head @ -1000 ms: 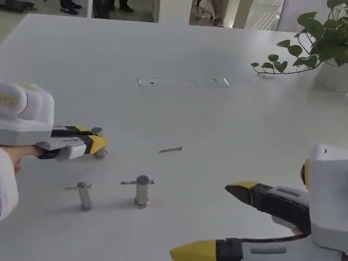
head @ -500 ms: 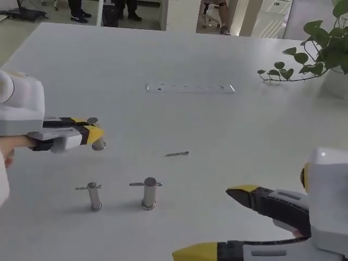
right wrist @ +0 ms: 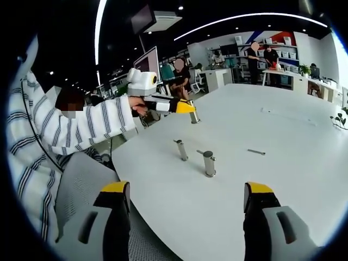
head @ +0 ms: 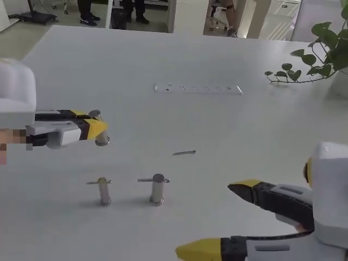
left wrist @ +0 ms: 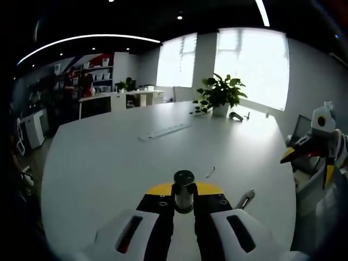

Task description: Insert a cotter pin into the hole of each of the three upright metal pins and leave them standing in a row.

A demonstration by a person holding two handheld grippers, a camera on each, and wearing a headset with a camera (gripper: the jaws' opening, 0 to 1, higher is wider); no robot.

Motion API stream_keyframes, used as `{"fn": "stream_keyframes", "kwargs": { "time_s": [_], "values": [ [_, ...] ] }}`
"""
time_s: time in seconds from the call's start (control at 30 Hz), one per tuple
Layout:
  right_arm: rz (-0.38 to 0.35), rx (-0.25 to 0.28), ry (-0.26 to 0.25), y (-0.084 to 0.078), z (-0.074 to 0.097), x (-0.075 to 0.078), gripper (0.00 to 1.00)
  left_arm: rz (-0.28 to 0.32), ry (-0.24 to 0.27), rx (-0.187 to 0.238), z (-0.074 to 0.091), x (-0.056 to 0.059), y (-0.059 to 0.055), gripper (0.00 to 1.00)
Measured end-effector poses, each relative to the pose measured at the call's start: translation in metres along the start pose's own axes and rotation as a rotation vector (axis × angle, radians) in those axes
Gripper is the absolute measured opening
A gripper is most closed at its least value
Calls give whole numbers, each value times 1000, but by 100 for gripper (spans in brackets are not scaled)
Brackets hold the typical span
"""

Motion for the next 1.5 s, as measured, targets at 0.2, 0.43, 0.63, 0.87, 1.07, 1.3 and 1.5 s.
{"fn": "stream_keyframes", "kwargs": {
  "time_s": [0.2,0.43,0.63,0.87,1.07,1.3,1.5],
  "values": [
    [3,5,1,0,1,0,84,-16,-14,20,15,10,6,9],
    [0,4,3,-3,2,0,84,-48,-30,28,33,28,12,9],
    [0,12,4,-5,4,0,83,-46,-29,31,40,39,12,9],
    [-5,10,4,-8,5,1,83,-80,-41,19,43,61,8,9],
    [-6,6,6,-10,4,2,82,-85,-71,19,39,77,1,9],
    [-2,5,8,-11,3,1,81,-88,-98,1,32,93,-9,9],
    [-3,2,0,-12,1,1,81,-102,-119,-17,27,103,-18,9]
  ]
}}
Point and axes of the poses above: the centre of the closed fingertips' face, and the gripper's own axes: z roughly backward along the fingers, x roughly to its right, y roughly out of its top, the point moved 8 cm from there along z, roughly backward along the fingers, and after that the axes turned 9 degrees about -x, right-handed, at the moved point
